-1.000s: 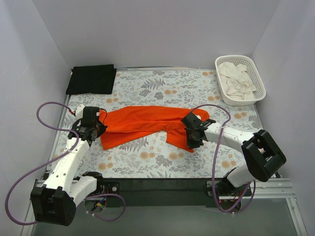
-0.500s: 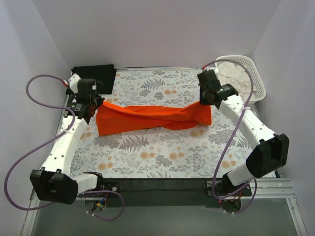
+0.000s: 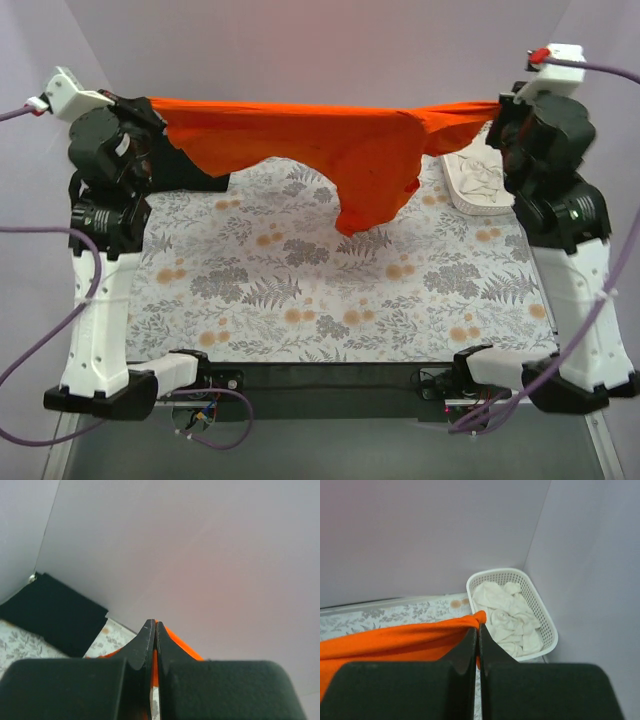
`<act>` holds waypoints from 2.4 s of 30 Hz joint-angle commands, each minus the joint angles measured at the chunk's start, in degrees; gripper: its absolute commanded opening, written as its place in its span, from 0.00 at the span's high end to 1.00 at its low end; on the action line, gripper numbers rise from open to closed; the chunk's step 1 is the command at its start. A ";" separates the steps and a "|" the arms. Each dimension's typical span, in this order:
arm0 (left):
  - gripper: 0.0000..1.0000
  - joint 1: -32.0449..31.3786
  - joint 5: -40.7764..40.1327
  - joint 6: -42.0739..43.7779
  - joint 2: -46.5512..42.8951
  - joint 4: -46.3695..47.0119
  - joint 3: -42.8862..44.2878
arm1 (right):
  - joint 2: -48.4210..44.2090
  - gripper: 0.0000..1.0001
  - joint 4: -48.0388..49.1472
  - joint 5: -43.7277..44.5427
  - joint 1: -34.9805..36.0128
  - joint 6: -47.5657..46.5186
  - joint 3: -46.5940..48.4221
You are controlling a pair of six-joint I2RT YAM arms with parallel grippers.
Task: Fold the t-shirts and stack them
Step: Flatten the tshirt out, then fold the tshirt
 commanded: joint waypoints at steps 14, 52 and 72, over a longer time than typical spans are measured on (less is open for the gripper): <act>1.00 -4.40 1.11 13.05 -17.22 4.75 -0.76 | -19.25 0.99 10.82 -10.55 -0.52 -18.21 1.51; 1.00 -0.19 1.27 9.29 34.37 25.15 -28.80 | 23.21 0.99 27.09 -16.17 -7.46 -13.66 -31.54; 1.00 0.34 6.38 4.01 34.46 7.04 -19.13 | 16.54 0.99 -4.12 -24.26 -6.93 14.47 -26.87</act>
